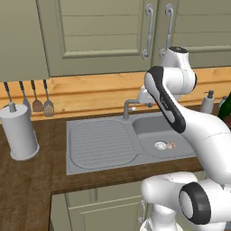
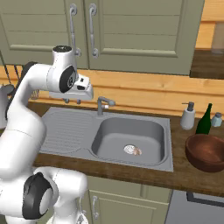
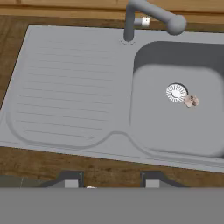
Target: Pick the garlic from the sink and place it in the bowl. Then pick the bowl and place it in the microwave. Then close the microwave door and press the start button.
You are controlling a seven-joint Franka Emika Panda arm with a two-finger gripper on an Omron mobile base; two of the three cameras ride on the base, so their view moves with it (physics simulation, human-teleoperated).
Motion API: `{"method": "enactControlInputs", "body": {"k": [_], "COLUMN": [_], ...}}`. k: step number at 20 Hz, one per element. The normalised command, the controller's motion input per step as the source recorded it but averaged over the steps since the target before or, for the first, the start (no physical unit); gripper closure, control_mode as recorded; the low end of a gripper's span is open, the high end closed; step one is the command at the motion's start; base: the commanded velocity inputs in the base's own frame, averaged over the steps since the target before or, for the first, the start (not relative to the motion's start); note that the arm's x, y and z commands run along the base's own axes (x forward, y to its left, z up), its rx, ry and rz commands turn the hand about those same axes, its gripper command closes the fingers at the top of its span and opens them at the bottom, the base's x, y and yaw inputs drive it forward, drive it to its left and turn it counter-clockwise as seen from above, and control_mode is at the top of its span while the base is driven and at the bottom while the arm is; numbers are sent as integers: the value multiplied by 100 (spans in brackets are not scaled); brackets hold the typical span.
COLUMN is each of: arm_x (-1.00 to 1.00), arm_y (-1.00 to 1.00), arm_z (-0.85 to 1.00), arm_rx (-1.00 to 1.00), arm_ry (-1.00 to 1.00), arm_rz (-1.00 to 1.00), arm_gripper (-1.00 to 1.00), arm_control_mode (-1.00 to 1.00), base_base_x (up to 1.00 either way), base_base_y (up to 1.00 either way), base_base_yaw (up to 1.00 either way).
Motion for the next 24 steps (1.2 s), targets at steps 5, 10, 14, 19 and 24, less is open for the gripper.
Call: {"method": "enactControlInputs", "body": {"k": [5, 10, 14, 19, 24], "arm_x": [-71, -85, -11, 21, 66], "arm_y": [-11, -79, -100, -100, -89], "arm_z": [-11, -52, -61, -61, -44], "arm_rx": [0, 2, 6, 9, 11], "arm_ry": [-5, -3, 16, 21, 20], "arm_rz": [1, -2, -8, -5, -1], "arm_gripper": [-100, -100, -100, -100, -100], "arm_control_mode": [-100, -100, -100, -100, -100], "base_base_x": [0, 0, 0, 0, 0], "base_base_y": [0, 0, 0, 0, 0], "base_base_yaw": [0, 0, 0, 0, 0]}}
